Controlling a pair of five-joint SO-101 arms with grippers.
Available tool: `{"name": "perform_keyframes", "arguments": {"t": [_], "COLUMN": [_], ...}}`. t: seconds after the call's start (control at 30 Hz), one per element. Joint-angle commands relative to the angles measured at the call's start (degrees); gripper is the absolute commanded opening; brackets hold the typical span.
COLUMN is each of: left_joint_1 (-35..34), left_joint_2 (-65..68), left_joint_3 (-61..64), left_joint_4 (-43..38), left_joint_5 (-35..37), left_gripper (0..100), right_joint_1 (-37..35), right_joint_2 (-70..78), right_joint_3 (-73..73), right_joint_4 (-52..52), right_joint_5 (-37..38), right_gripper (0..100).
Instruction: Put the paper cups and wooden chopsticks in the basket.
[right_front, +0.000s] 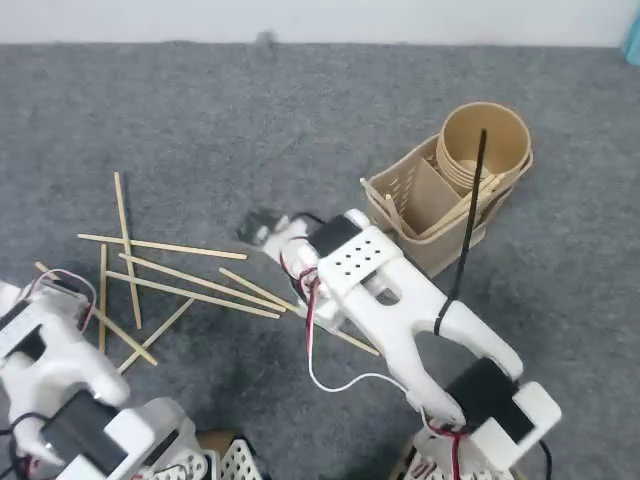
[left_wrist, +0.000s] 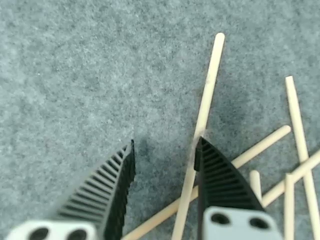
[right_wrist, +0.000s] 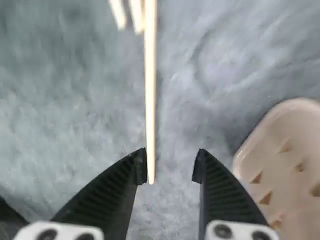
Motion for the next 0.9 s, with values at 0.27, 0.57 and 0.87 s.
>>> {"name": "perform_keyframes", "arguments": {"t": [0.27, 0.57, 0.87], "left_joint_1": [-0.3, -0.3, -0.1], "left_joint_2": [-0.1, -0.1, 0.0], "left_joint_3": [-2.1, -2.2, -2.2], "left_joint_4": [0.3, 0.3, 0.3], "left_joint_5": [0.4, 0.4, 0.4], "left_gripper": [18, 18, 18], "right_joint_1": [-8.7, -9.5, -9.5], "right_joint_2": [7.9, 29.5, 42.9], "right_joint_3": [-9.2, -26.7, -44.8], "right_joint_4": [-21.9, -24.9, -15.3], "right_joint_5": [-6.3, -6.3, -6.2], "right_gripper": [12.6, 12.4, 9.2]}}
